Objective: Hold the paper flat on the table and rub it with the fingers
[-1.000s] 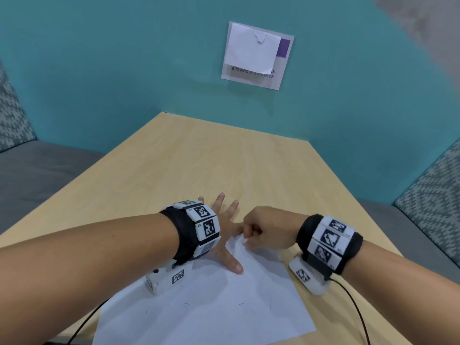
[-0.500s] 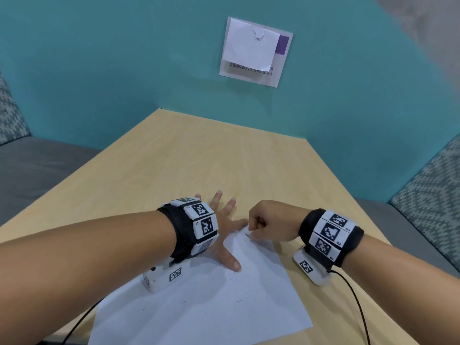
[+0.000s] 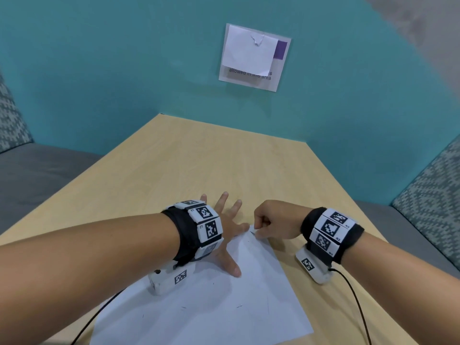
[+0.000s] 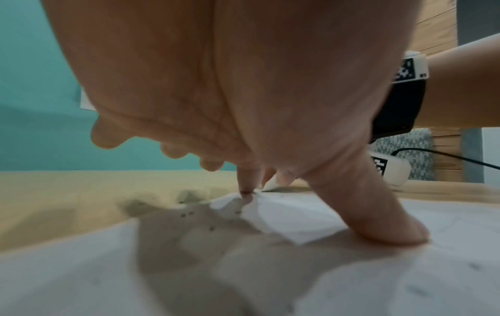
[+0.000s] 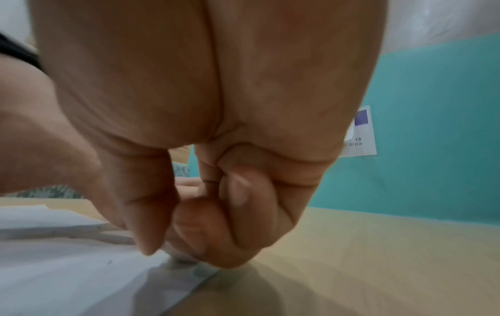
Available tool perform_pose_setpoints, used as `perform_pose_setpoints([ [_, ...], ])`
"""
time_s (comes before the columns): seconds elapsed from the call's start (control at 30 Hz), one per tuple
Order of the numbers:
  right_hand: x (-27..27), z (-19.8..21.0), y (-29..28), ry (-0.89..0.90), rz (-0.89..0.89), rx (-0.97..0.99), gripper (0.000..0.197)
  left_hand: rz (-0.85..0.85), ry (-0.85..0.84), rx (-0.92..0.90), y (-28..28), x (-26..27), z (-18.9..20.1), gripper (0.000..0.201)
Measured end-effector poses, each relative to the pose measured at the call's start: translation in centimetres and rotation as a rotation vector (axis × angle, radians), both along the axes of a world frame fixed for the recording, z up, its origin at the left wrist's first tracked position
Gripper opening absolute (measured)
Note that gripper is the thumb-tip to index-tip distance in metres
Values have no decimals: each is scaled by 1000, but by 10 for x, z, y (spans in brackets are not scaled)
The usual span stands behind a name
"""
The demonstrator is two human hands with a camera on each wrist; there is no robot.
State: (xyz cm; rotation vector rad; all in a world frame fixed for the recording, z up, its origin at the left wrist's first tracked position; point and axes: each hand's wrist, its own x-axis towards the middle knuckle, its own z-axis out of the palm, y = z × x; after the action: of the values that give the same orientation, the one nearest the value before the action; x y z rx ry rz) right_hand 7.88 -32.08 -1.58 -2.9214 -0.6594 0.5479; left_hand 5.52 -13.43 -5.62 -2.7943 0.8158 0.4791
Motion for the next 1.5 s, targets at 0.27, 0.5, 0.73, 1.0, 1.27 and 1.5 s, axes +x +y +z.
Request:
perform_pose_setpoints([
  [0.27, -29, -2, 14, 79, 141, 19, 11, 14, 35, 0, -7, -5, 6, 113],
  [0.5, -33, -2, 15, 68, 140, 37, 13, 38, 73, 25, -7, -3, 9, 114],
  [0.73, -27, 2, 10, 32, 67, 28, 9, 26, 72, 8, -6, -3, 7, 116],
  [1.0, -31, 4, 9, 3, 62, 20, 14, 2, 56, -3, -3, -2, 8, 116],
  [1.27, -39, -1, 14, 14, 98, 48, 21, -69, -12, -17, -3, -1, 16, 113],
  [1.5, -40, -2, 15, -2, 95, 24, 9, -57, 100, 27, 16, -22, 8, 108],
])
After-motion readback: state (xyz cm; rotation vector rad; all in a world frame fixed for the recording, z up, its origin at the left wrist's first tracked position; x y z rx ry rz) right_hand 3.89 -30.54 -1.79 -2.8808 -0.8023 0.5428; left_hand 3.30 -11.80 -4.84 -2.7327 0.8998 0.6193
